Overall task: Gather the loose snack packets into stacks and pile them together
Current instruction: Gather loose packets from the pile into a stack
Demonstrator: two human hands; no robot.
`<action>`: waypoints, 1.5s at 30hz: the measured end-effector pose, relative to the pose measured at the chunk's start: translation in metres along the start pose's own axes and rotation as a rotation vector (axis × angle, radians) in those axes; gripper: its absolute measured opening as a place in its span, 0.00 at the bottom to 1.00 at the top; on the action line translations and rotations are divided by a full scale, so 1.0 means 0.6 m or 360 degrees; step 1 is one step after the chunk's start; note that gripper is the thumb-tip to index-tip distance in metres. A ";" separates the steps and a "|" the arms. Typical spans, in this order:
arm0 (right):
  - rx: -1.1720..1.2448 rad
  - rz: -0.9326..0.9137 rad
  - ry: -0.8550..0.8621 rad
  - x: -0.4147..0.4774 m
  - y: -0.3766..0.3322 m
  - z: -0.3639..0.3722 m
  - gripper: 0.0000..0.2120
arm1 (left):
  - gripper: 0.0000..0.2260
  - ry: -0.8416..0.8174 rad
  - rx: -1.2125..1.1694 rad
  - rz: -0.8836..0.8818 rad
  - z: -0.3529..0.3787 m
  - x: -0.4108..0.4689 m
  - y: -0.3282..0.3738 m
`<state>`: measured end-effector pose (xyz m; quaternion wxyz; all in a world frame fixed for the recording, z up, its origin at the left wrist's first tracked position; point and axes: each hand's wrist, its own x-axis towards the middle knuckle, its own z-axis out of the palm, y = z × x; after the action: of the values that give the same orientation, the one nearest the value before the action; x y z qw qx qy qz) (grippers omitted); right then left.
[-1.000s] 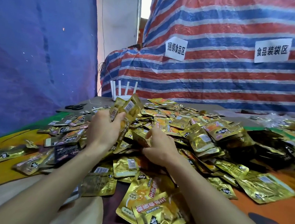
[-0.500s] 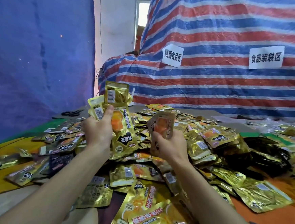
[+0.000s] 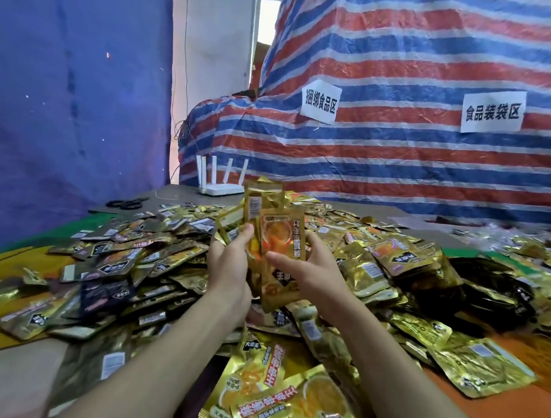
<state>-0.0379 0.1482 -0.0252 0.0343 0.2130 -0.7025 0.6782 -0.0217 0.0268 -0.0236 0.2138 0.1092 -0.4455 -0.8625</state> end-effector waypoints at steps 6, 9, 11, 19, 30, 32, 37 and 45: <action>-0.0003 0.0020 0.0065 -0.001 0.007 -0.011 0.08 | 0.25 -0.0116 -0.0014 -0.0068 -0.011 -0.006 0.005; 0.0062 0.0109 0.0066 0.002 0.010 -0.019 0.05 | 0.17 -0.0134 0.0000 -0.0085 -0.017 -0.004 0.007; 0.0065 0.0144 0.0062 0.003 0.009 -0.026 0.06 | 0.16 -0.0228 0.0060 -0.0086 -0.021 -0.002 0.009; -0.0200 0.0238 -0.0322 -0.005 0.000 -0.042 0.08 | 0.24 -0.0075 0.0190 -0.0023 -0.031 0.006 0.003; -0.0616 0.0467 -0.0377 -0.012 -0.020 -0.077 0.05 | 0.07 0.0114 -0.0203 0.0060 -0.045 0.023 0.032; -0.0405 0.0356 -0.0132 -0.006 -0.016 -0.072 0.04 | 0.09 0.0033 -0.0255 0.0024 -0.048 0.027 0.034; 0.0107 0.0239 0.0399 0.004 -0.007 -0.051 0.07 | 0.21 -0.0406 -0.0209 -0.0060 -0.035 0.007 0.015; 0.0250 0.0201 0.0385 0.004 0.003 -0.027 0.04 | 0.11 -0.0511 0.0541 0.0183 -0.015 -0.010 -0.030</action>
<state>-0.0445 0.1630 -0.0248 0.0593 0.0873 -0.6500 0.7525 -0.0179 0.0325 -0.0434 0.1675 -0.0203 -0.6181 -0.7678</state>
